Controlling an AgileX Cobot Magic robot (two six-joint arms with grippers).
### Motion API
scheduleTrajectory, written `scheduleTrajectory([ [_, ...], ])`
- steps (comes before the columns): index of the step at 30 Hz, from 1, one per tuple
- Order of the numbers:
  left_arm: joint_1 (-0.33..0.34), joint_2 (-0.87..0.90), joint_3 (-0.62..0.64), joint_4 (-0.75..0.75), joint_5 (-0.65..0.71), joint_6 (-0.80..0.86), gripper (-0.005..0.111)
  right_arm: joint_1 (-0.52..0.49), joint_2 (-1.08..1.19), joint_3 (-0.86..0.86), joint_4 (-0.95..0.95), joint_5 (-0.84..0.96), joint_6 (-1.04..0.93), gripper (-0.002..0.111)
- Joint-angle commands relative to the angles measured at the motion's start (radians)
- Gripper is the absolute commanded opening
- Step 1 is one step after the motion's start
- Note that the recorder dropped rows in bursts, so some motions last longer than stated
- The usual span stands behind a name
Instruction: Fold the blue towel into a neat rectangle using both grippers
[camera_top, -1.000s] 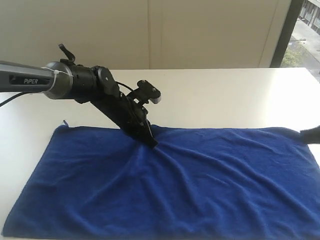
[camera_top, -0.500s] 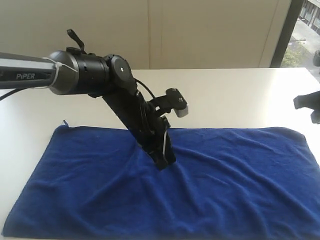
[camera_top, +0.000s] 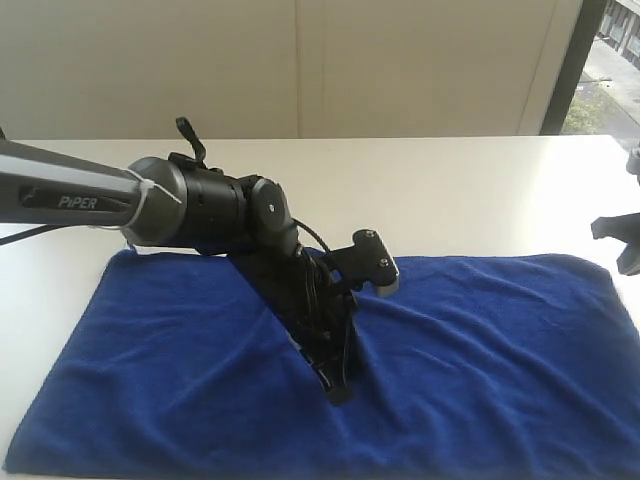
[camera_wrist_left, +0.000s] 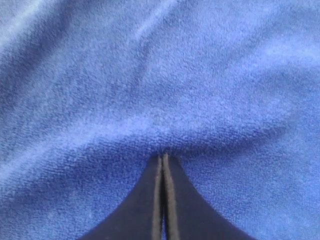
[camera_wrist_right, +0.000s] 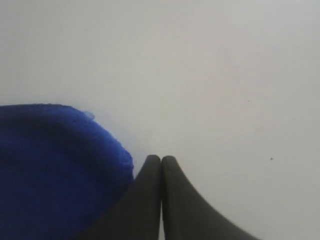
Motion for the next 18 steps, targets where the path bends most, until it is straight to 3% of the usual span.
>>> scheduleTrajectory([
  [1, -0.006, -0.002, 0.022, -0.013, 0.007, 0.008, 0.000, 0.000, 0.021, -0.012, 0.006, -0.047, -0.014, 0.000],
  [7, -0.006, 0.012, 0.032, -0.013, 0.003, 0.008, 0.000, 0.000, 0.039, -0.012, 0.032, -0.058, -0.024, 0.000],
  [14, -0.006, 0.015, 0.032, -0.013, 0.000, 0.008, 0.000, 0.004, 0.050, -0.012, 0.232, -0.007, -0.190, 0.000],
  [18, -0.006, 0.015, 0.032, -0.013, 0.000, 0.008, 0.000, 0.028, 0.050, -0.012, 0.244, 0.008, -0.201, 0.000],
])
